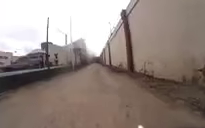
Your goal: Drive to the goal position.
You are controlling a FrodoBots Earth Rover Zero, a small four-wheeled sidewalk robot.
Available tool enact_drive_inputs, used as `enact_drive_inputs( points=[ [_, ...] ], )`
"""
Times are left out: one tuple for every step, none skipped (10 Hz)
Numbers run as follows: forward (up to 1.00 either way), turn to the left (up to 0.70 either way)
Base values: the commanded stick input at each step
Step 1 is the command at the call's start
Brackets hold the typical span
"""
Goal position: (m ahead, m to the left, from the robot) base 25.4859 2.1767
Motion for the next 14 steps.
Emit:
enact_drive_inputs(
  points=[
    [0.3,0.0],
    [0.3,0.0],
    [0.3,0.0],
    [0.3,0.0],
    [0.3,0.0],
    [0.3,0.0],
    [0.3,0.0],
    [0.3,0.0],
    [0.3,0.0],
    [0.3,0.0],
    [0.3,0.0],
    [0.3,0.0],
    [0.3,0.0],
    [0.3,0.0]
  ],
)
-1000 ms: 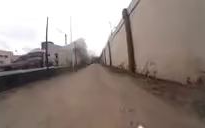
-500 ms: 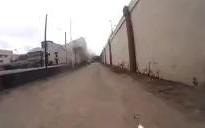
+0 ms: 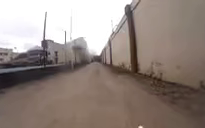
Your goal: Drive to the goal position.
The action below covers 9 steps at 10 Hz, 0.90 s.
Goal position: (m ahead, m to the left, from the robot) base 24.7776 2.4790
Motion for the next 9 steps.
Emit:
enact_drive_inputs(
  points=[
    [0.3,0.0],
    [0.3,0.0],
    [0.3,0.0],
    [0.3,0.0],
    [0.3,0.0],
    [0.3,0.0],
    [0.3,0.0],
    [0.3,0.0],
    [0.3,0.0]
  ],
)
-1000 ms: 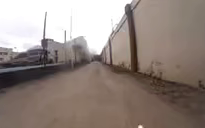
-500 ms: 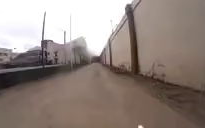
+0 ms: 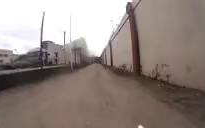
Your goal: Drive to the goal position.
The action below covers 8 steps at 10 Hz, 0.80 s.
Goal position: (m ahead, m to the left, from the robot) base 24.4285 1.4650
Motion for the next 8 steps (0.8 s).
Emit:
enact_drive_inputs(
  points=[
    [0.3,0.0],
    [0.3,0.0],
    [0.3,0.0],
    [0.3,0.0],
    [0.3,0.0],
    [0.3,0.0],
    [0.3,0.0],
    [0.3,0.0]
  ],
)
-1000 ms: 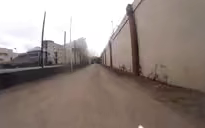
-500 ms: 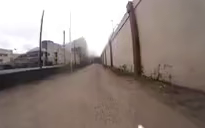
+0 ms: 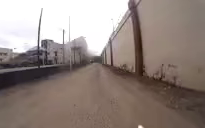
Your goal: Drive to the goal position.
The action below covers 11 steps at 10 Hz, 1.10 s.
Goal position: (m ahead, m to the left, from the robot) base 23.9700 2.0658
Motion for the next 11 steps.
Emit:
enact_drive_inputs(
  points=[
    [0.3,0.0],
    [0.3,0.0],
    [0.3,0.0],
    [0.3,0.0],
    [0.3,0.0],
    [0.3,0.0],
    [0.3,0.0],
    [0.3,0.0],
    [0.3,0.0],
    [0.3,0.0],
    [0.3,0.0]
  ],
)
